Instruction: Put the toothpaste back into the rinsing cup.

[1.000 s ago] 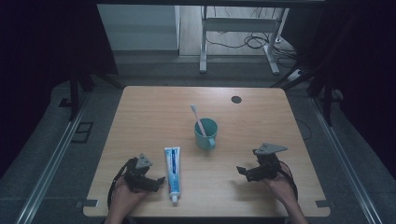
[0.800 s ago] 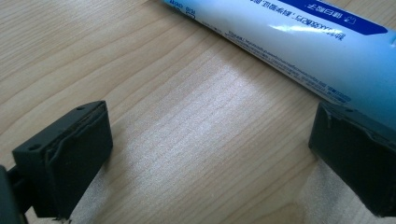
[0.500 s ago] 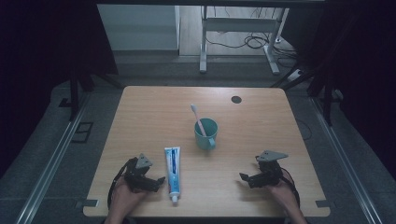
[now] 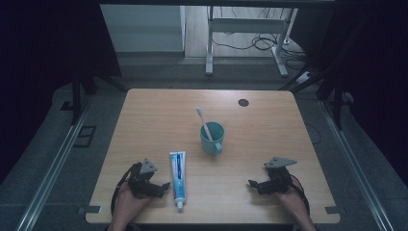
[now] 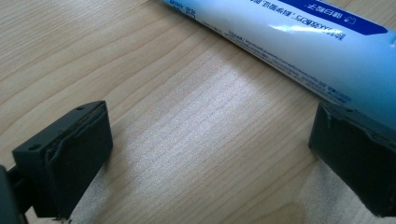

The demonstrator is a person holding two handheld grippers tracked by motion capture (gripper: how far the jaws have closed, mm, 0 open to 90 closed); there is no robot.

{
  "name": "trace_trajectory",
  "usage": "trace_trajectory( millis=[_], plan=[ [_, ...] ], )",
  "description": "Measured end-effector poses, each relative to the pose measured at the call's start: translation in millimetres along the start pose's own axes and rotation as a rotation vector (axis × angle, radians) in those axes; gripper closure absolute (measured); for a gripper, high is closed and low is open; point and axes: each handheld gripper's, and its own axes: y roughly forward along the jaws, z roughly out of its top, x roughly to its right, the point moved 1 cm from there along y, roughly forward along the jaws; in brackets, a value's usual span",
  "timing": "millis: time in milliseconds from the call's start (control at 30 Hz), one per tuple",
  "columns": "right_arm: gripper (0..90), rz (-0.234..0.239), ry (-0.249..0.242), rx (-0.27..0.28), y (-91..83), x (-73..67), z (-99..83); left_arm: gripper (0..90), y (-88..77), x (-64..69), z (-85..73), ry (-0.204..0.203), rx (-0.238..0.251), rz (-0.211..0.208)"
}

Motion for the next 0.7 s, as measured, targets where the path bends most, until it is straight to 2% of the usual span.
trace_trajectory(
  millis=[100,300,467,533,700],
  plan=[
    [2.7,-0.018,-0.022,-0.012,0.9,-2.4,0.2,0.0,0.0,0.0,0.0,0.0,0.0,0.0],
    [2.7,-0.018,-0.022,-0.013,1.0,-2.5,0.2,0.6,-0.4,0.2,1.0,-0.002,-0.004,-0.002],
    [2.6,-0.019,-0.022,-0.013,1.0,-2.5,0.2,7.5,-2.8,0.3,2.8,0.002,-0.009,-0.004],
    [2.6,-0.02,-0.022,-0.013,1.0,-2.4,0.2,13.6,-4.8,0.6,3.6,-0.001,-0.01,-0.002],
    [2.6,-0.02,-0.02,-0.013,1.0,-2.5,0.2,18.2,-7.4,0.5,5.0,-0.012,-0.02,-0.003]
  ],
)
